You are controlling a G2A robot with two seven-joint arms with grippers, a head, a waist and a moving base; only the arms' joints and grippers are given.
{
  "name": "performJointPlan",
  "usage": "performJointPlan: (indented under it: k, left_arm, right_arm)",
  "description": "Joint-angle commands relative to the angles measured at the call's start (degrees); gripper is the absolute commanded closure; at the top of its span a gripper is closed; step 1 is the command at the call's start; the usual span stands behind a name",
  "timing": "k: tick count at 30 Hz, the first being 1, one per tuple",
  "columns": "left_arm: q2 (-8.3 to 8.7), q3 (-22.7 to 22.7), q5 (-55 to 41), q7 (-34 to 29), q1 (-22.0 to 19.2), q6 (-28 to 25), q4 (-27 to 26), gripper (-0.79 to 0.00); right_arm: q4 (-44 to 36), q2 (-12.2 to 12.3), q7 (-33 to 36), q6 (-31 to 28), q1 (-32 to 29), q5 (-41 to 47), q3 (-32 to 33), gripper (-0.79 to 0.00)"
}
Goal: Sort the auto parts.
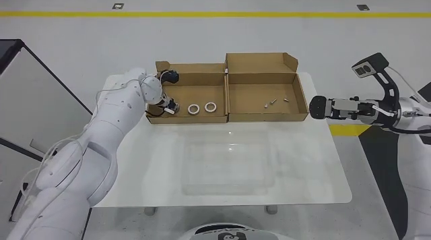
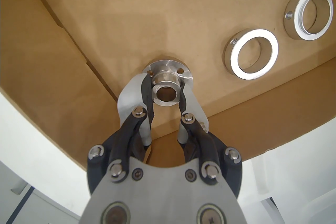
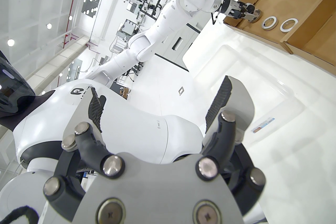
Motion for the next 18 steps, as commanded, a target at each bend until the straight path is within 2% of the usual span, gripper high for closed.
performJointPlan:
  k: [1,5,7,8,18]
  left_arm:
    - [-0.32,0.18,0.07,0.09,-0.19,-0.17,0.7,-0.317]
    - [-0.89,0.28,-0.15,0.23,-0.59,-0.39,1.88,-0.573]
    - [-1.12,0.28,-0.25,0.23,-0.8,-0.48,2.24,-0.757]
    - [-1.21,0.13,-0.56,0.43,-0.87,-0.51,2.48,-0.785]
    - [-1.08,-1.76,-2.33,1.76,-1.98,-1.95,1.33,-0.785]
  right_arm:
    - [0.0,0.0,0.0,0.0,0.0,0.0,0.0,-0.785]
    - [0.0,0.0,0.0,0.0,0.0,0.0,0.0,-0.785]
    - [0.0,0.0,0.0,0.0,0.0,0.0,0.0,-0.785]
    - [0.0,0.0,0.0,0.0,0.0,0.0,0.0,-0.785]
    - [0.0,0.0,0.0,0.0,0.0,0.0,0.0,-0.785]
